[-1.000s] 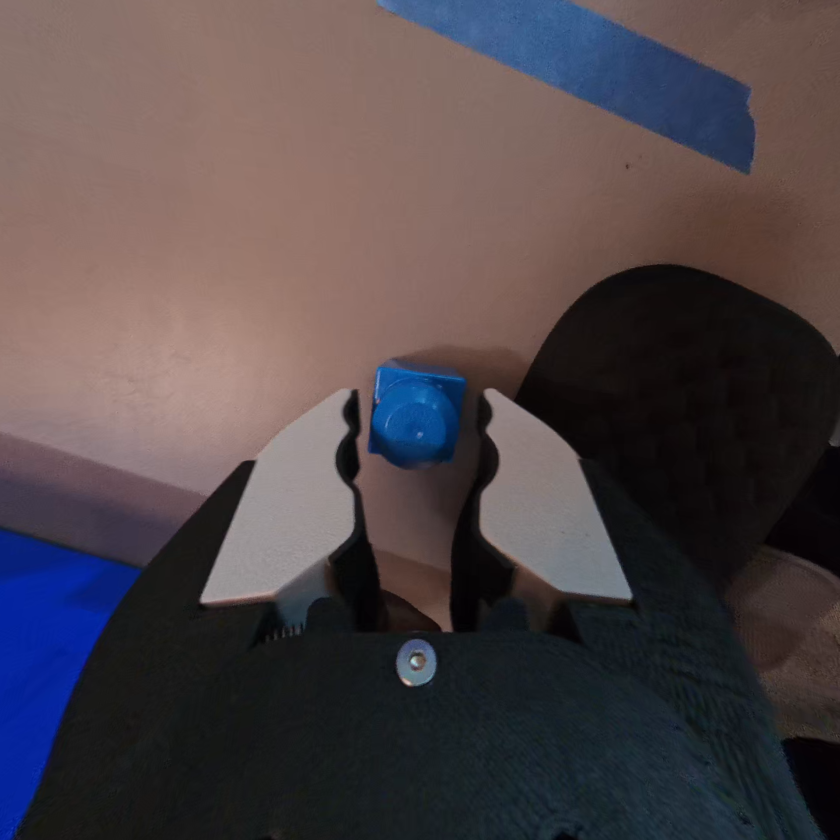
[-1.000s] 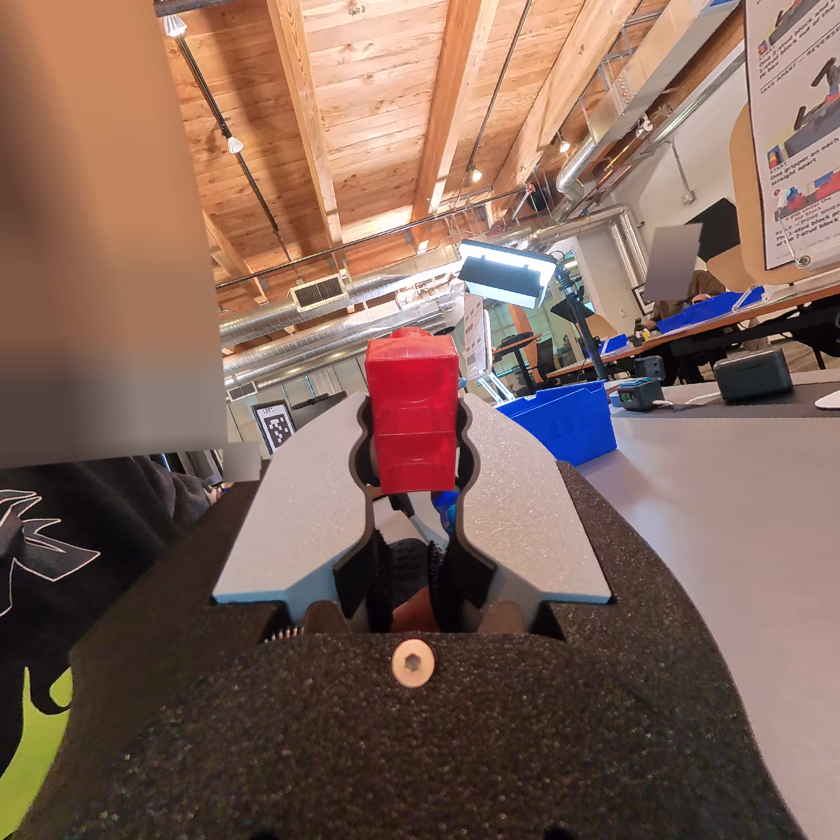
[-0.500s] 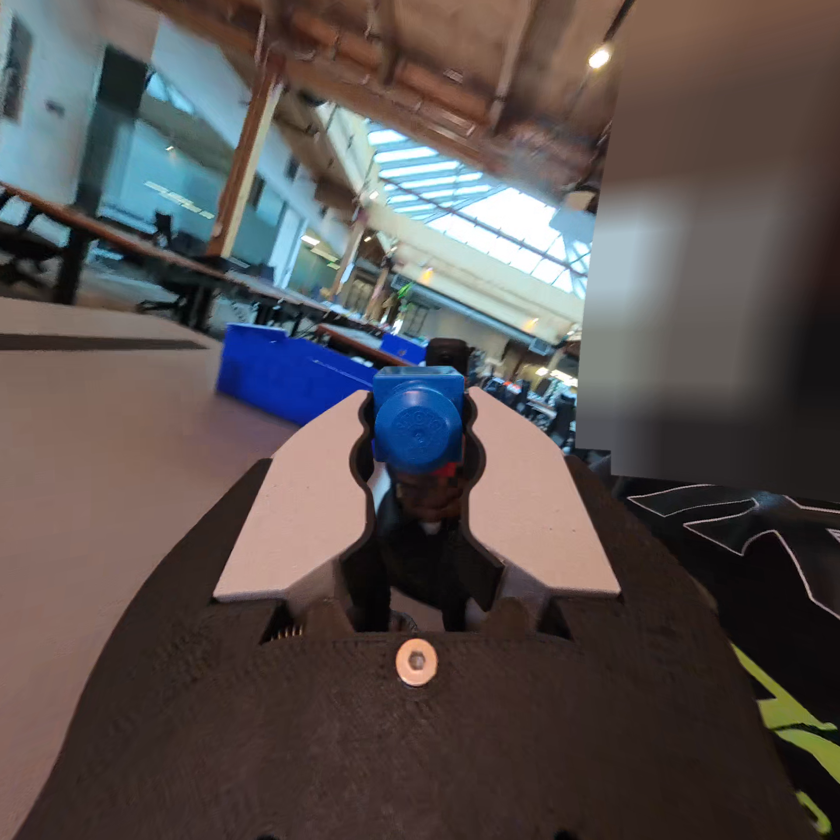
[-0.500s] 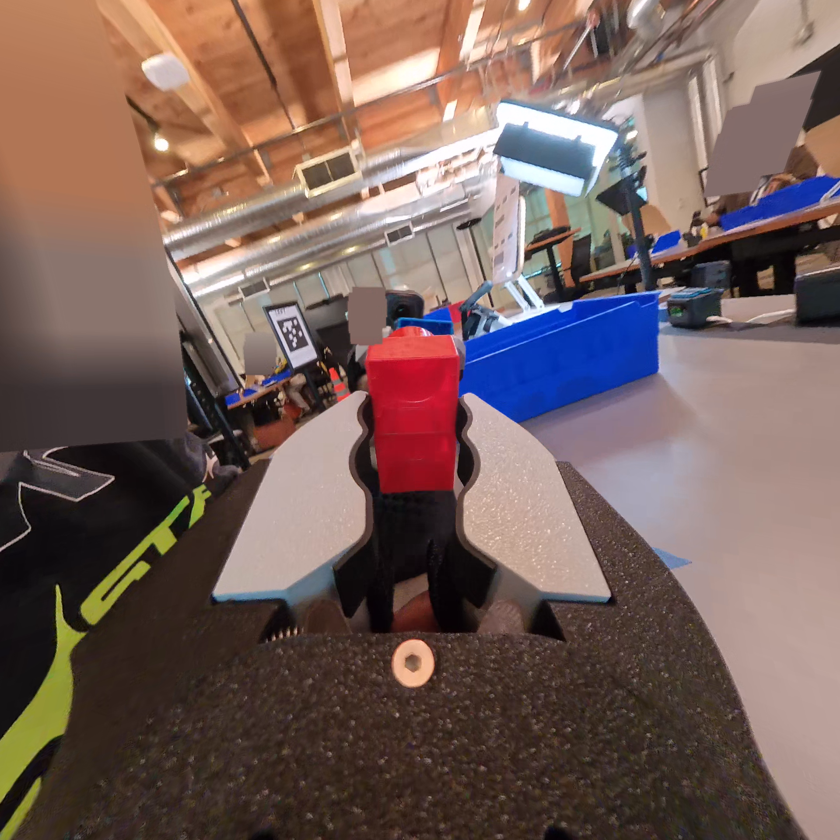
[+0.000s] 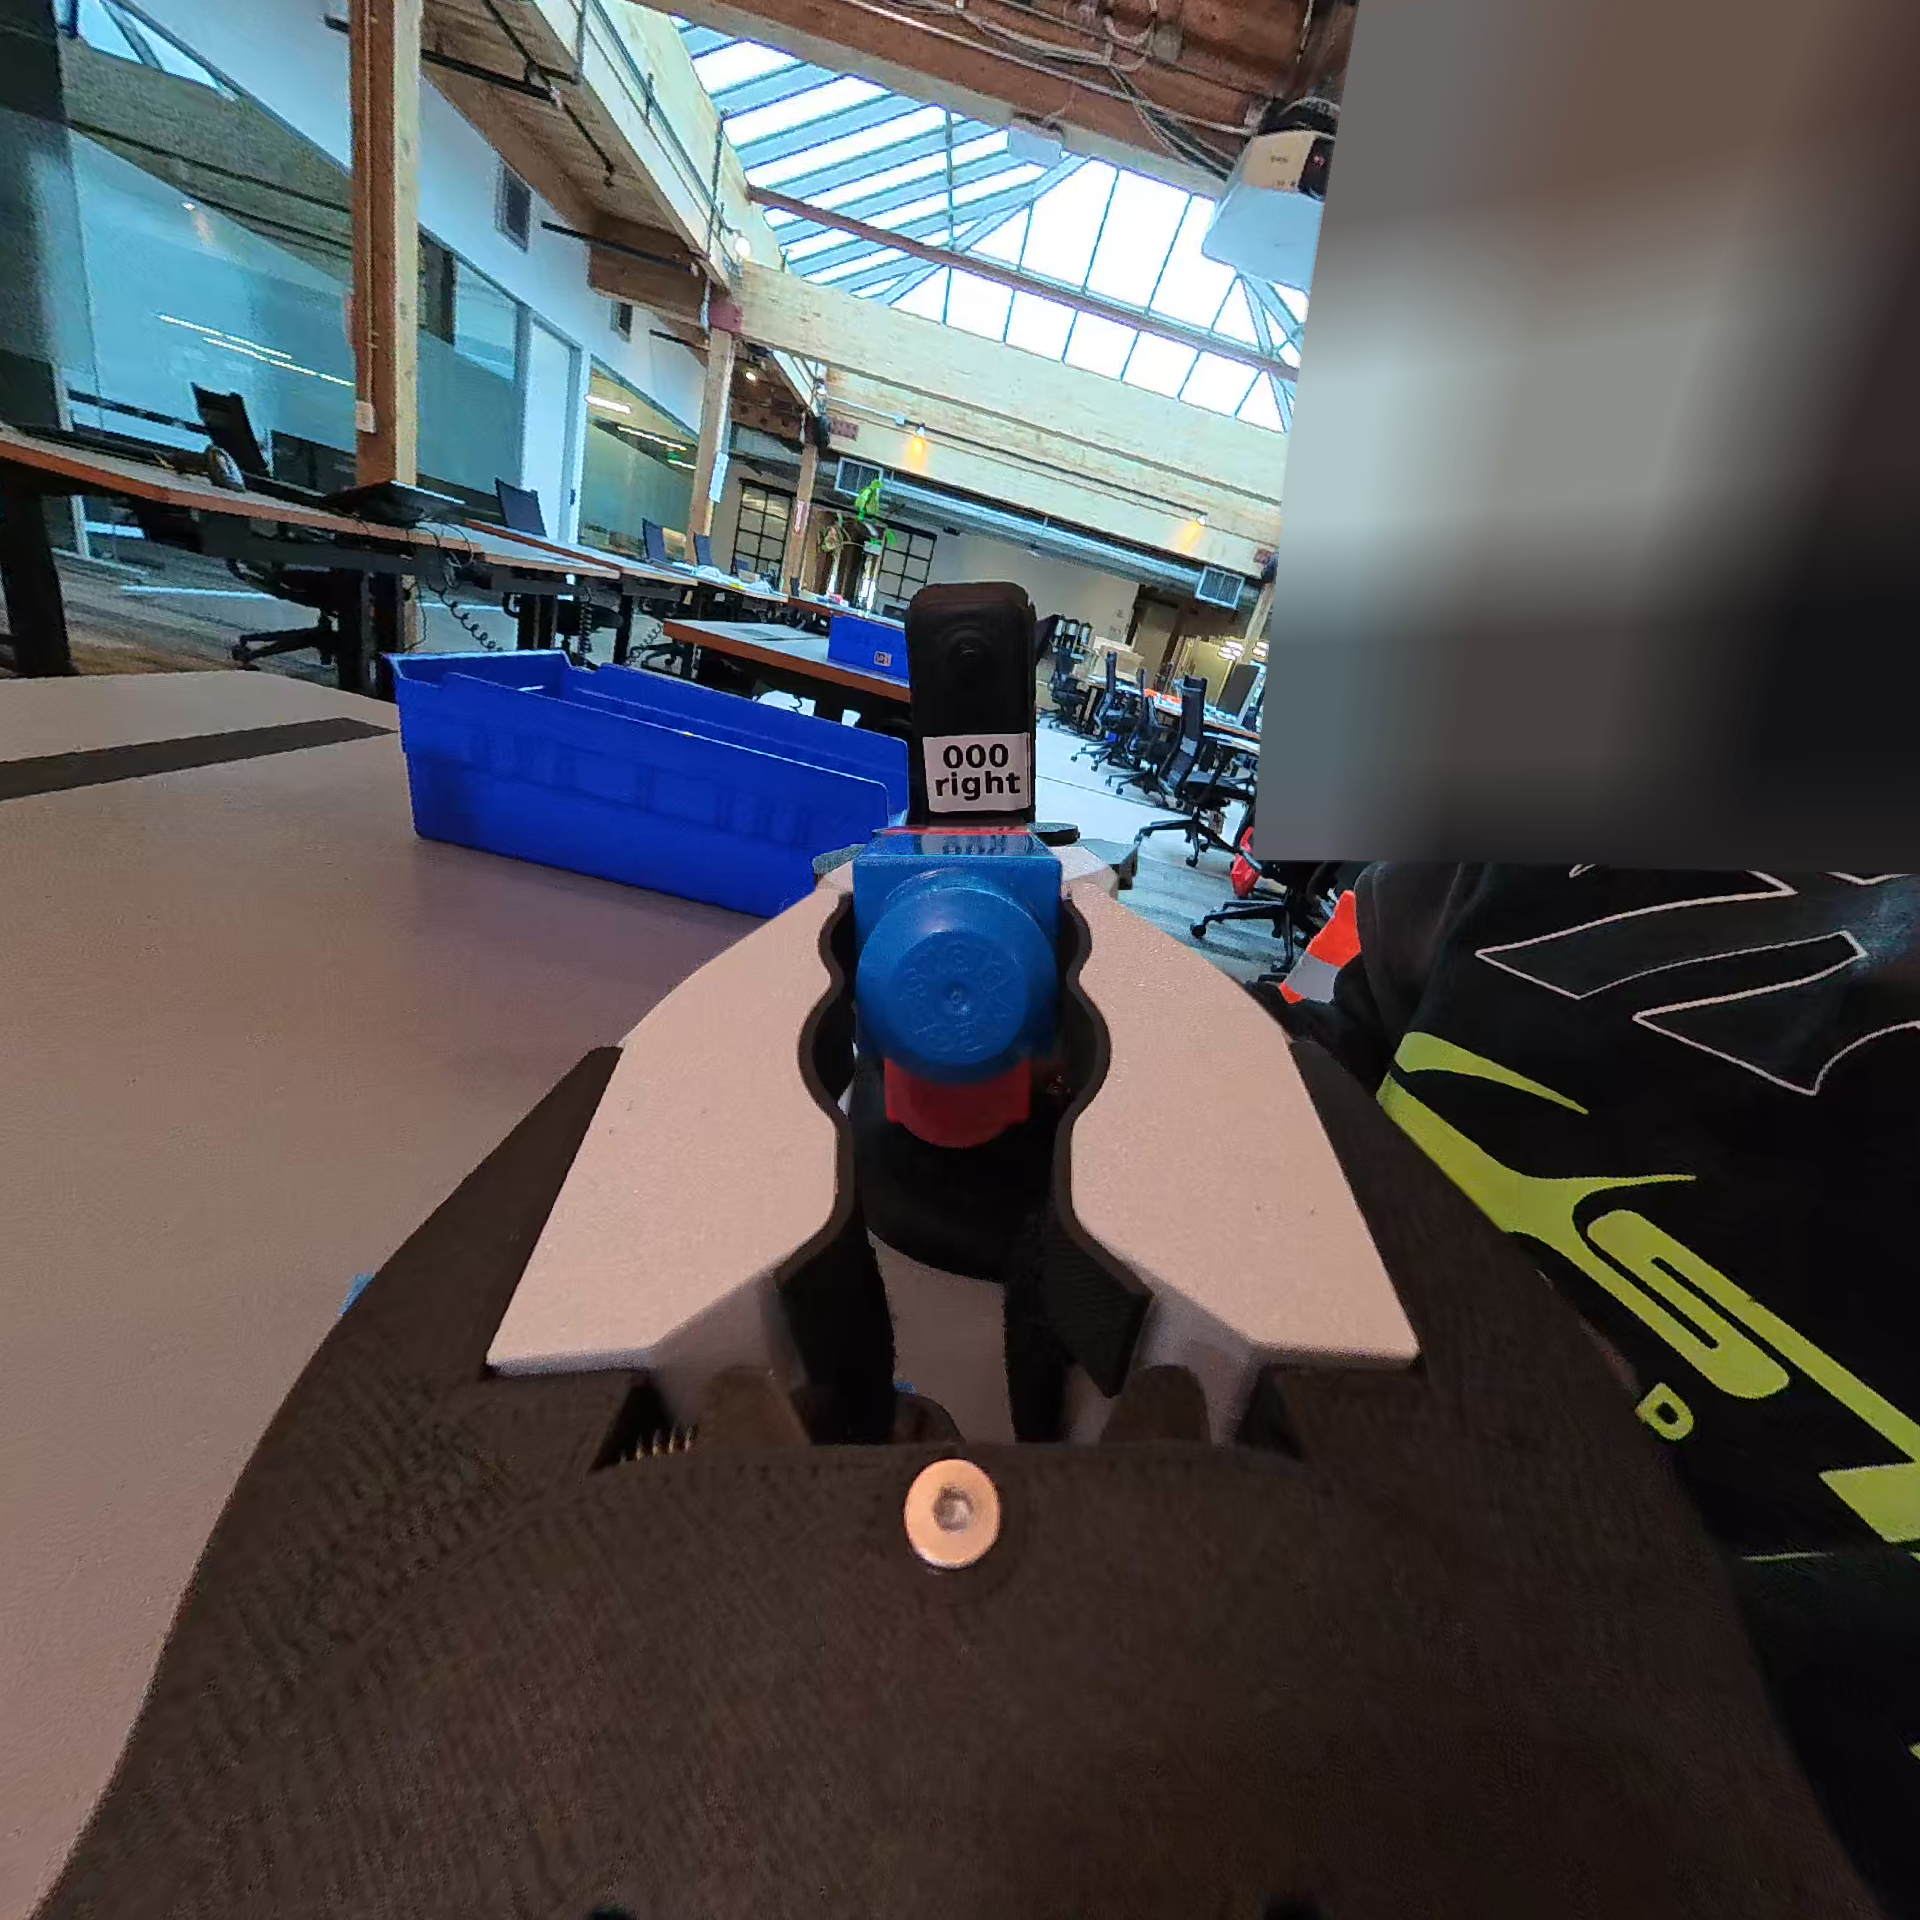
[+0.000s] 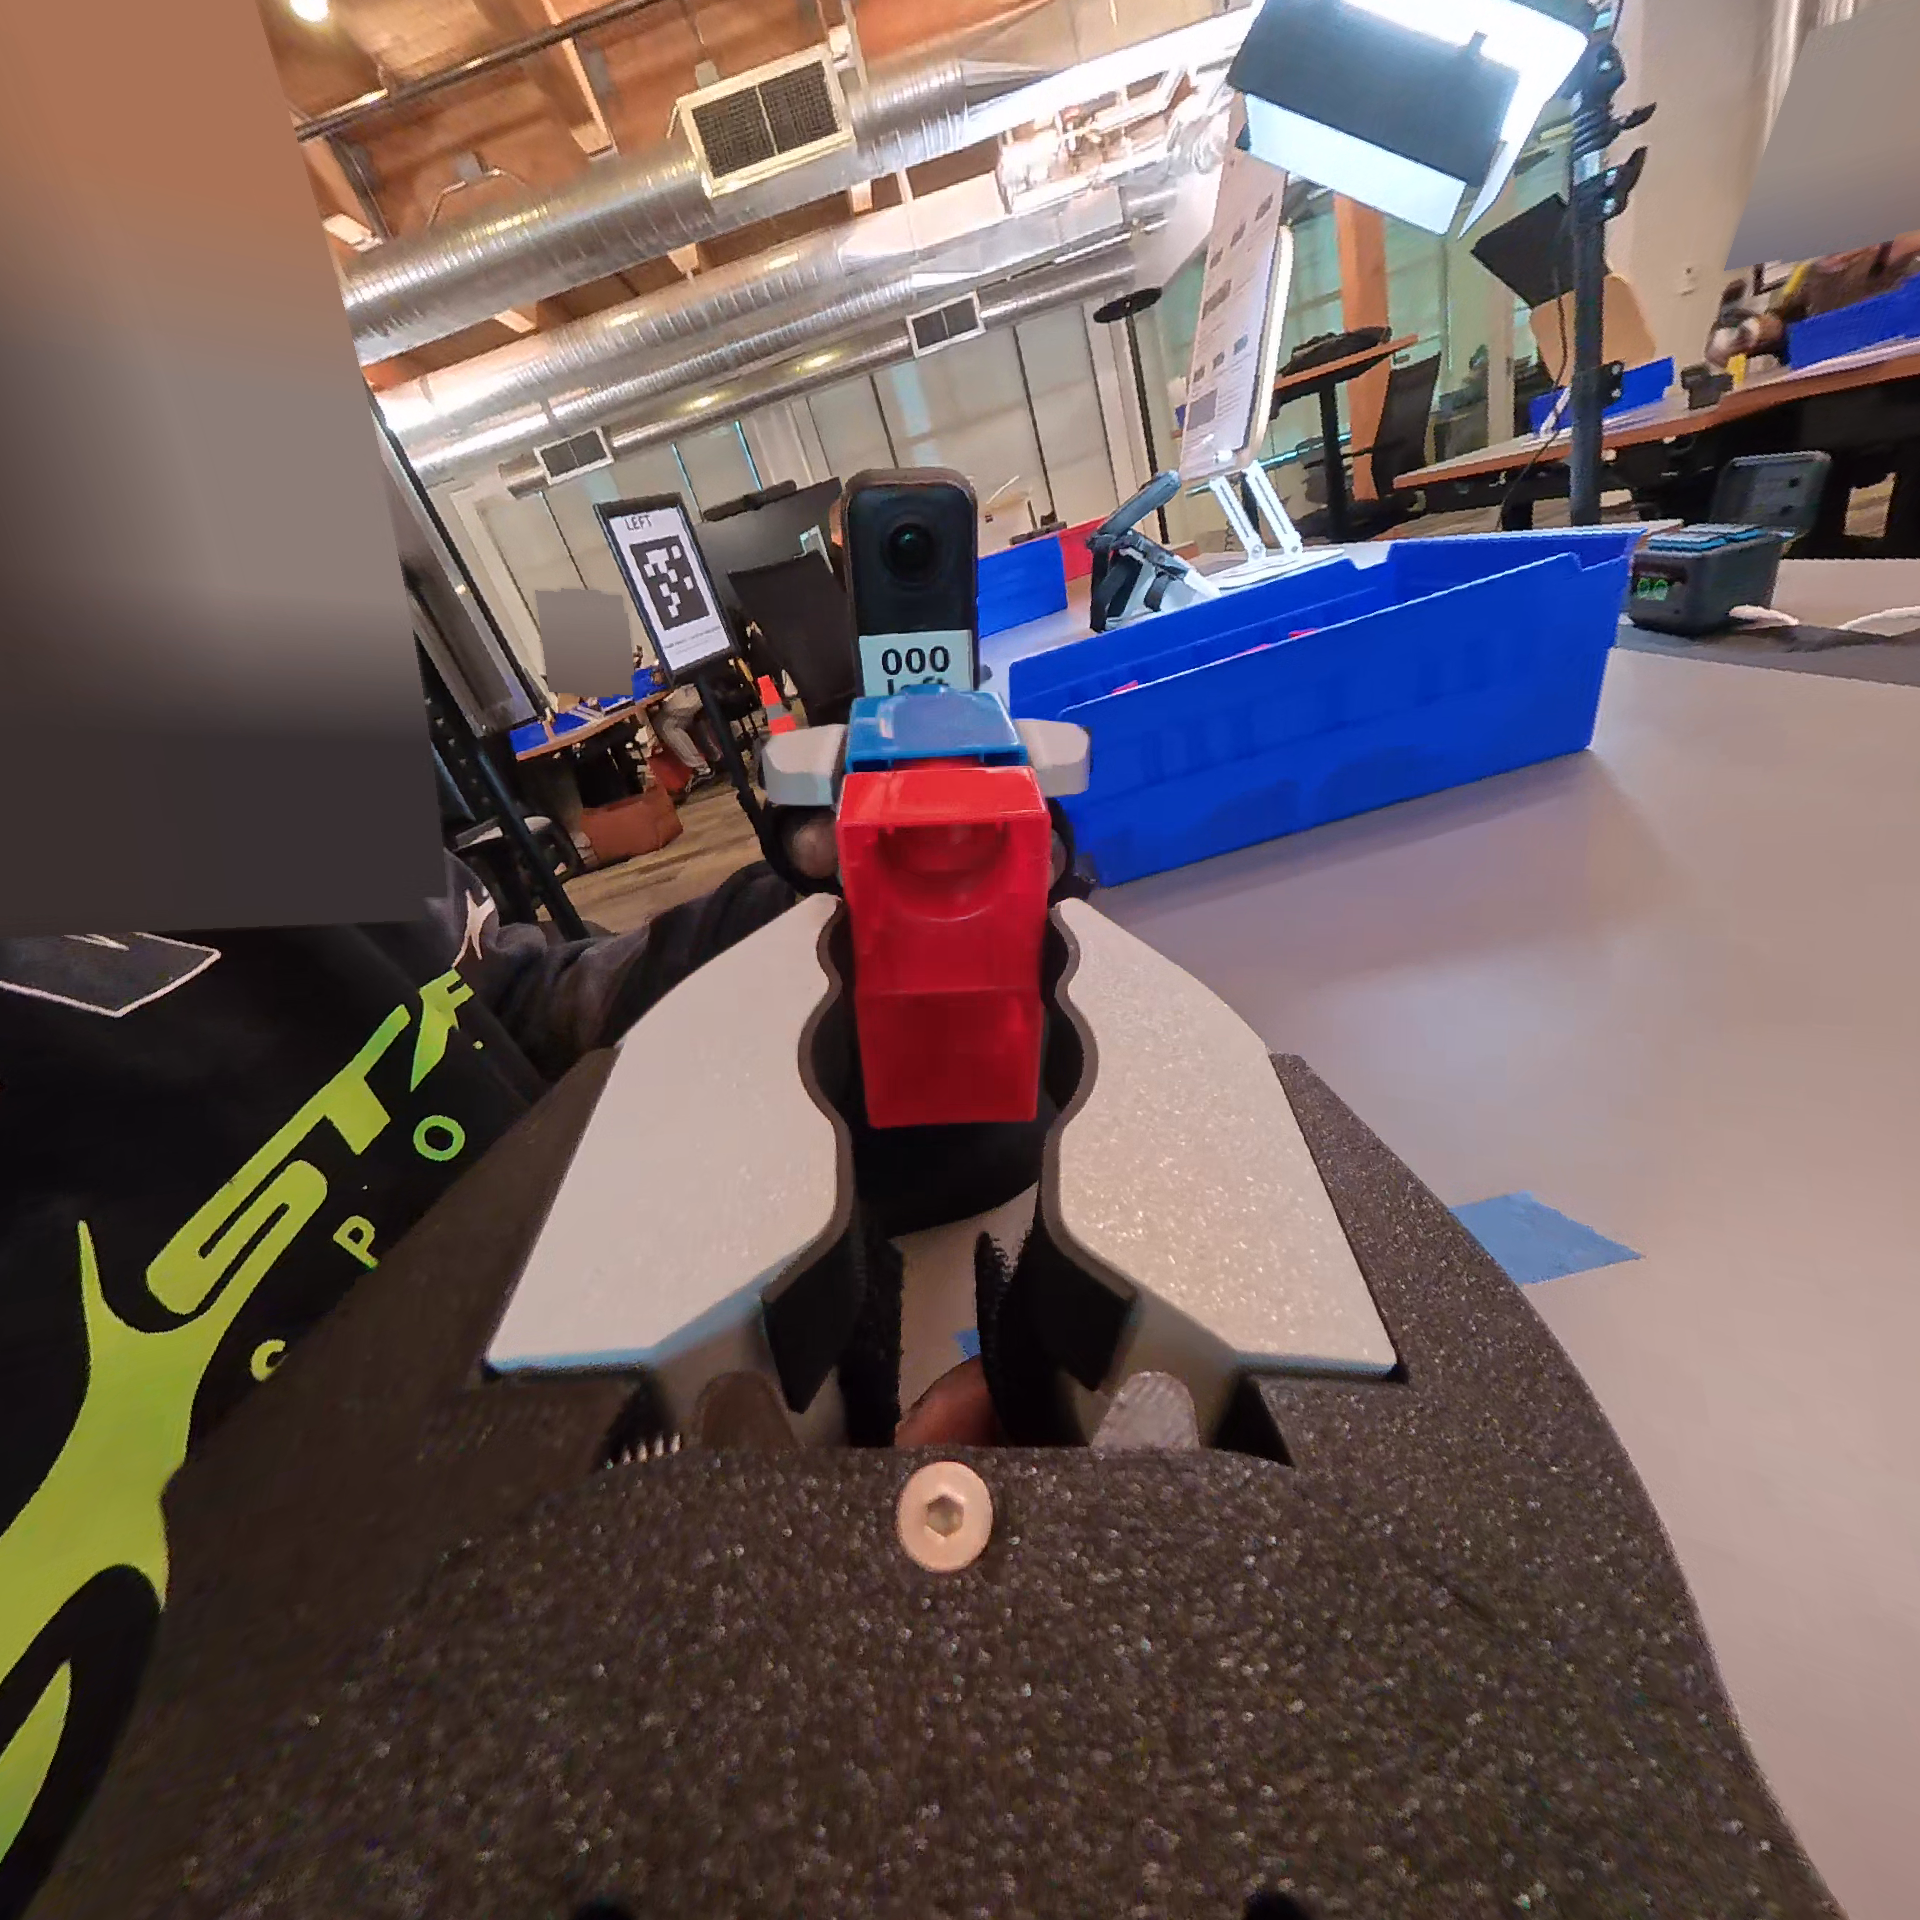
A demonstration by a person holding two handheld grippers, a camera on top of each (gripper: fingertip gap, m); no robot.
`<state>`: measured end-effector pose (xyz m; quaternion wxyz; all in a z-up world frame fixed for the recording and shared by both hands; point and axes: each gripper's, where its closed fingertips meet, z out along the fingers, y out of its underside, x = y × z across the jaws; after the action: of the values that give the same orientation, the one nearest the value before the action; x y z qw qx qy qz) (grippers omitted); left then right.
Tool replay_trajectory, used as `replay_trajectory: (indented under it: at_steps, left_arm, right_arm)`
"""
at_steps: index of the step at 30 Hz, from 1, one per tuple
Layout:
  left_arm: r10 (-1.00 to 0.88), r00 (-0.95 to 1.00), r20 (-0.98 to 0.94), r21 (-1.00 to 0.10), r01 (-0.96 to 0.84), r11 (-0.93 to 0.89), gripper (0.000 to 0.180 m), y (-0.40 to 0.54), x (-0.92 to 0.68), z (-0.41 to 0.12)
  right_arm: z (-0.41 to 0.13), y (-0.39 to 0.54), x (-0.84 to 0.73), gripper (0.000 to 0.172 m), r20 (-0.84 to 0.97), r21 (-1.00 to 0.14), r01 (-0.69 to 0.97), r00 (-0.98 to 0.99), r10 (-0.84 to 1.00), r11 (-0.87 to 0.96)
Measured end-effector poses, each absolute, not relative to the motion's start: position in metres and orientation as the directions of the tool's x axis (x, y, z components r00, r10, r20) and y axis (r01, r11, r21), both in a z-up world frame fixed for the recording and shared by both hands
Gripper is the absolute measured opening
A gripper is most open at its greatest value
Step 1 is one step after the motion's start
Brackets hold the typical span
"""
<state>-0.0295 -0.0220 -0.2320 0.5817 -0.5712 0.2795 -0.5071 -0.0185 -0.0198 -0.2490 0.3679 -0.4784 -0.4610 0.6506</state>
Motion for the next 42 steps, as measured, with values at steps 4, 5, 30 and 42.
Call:
replay_trajectory:
  at_steps: [4, 5, 30, 42]
  left_arm:
    - [-0.916, 0.33, 0.23, -0.958, 0.244, -0.152, 0.037, -0.024, -0.028, -0.235]
    - [-0.917, 0.33, 0.225, -0.96, 0.238, -0.15, 0.037, -0.024, -0.028, -0.235]
    - [-0.859, 0.399, 0.321, -0.914, 0.37, -0.17, 0.066, -0.004, -0.013, -0.215]
    - [-0.888, 0.324, 0.327, -0.909, 0.366, -0.201, 0.036, -0.01, 0.003, -0.219]
  right_arm:
    - [-0.251, -0.022, -0.019, 0.034, -0.272, -0.957, -0.022, -0.275, 0.922, -0.289]
    - [-0.252, -0.023, -0.02, 0.035, -0.27, -0.958, -0.018, -0.275, 0.923, -0.285]
    - [-0.196, 0.022, 0.015, 0.035, -0.46, -0.675, -0.477, -0.325, 0.826, -0.563]
    - [-0.202, -0.003, -0.007, 0.035, -0.386, -0.768, -0.431, -0.279, 0.879, -0.474]
